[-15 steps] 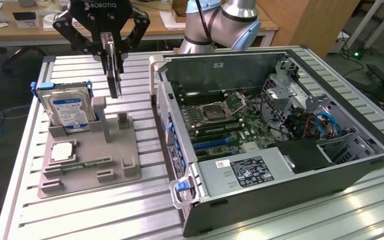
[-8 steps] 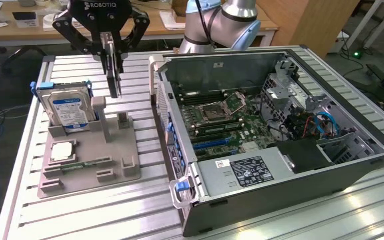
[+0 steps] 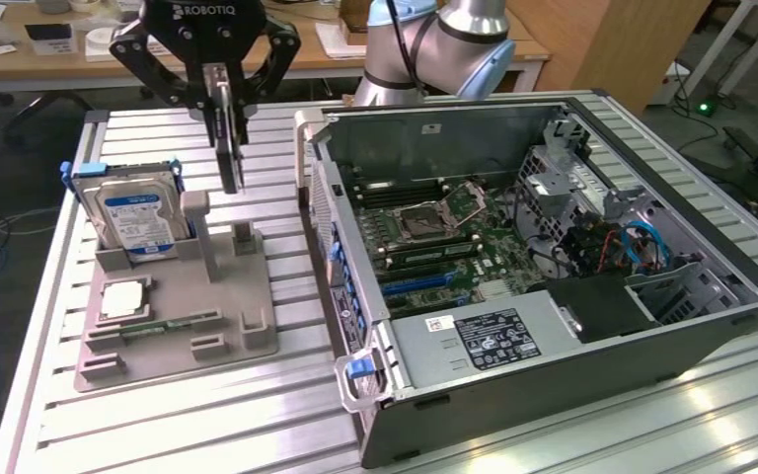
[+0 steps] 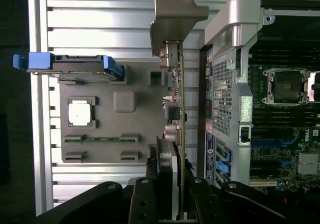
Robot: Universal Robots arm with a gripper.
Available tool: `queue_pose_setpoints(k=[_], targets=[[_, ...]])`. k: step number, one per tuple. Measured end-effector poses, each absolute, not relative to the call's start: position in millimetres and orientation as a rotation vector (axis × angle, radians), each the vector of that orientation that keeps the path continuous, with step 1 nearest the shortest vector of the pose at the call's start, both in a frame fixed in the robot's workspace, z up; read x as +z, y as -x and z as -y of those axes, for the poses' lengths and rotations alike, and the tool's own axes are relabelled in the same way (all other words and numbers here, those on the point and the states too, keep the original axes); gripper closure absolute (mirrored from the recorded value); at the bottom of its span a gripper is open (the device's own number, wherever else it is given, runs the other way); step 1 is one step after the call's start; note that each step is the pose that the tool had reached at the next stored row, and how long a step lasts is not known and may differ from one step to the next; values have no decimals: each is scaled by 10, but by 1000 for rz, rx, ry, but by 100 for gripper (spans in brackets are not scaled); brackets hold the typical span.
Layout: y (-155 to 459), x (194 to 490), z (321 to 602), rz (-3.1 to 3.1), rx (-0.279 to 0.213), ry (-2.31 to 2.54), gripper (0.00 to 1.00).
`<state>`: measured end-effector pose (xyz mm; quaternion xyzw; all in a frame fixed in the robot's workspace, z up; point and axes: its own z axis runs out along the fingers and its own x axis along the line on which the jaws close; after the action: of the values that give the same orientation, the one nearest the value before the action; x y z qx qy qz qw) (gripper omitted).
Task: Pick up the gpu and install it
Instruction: 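Pick up the gpu and move the gpu toward the slot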
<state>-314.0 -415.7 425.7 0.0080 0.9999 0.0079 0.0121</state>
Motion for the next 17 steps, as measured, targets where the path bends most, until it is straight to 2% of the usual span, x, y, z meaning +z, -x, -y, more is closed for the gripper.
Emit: queue_pose_setpoints(k=[17], targets=[[2962,4257,4157,-3117,25,-25,72]])
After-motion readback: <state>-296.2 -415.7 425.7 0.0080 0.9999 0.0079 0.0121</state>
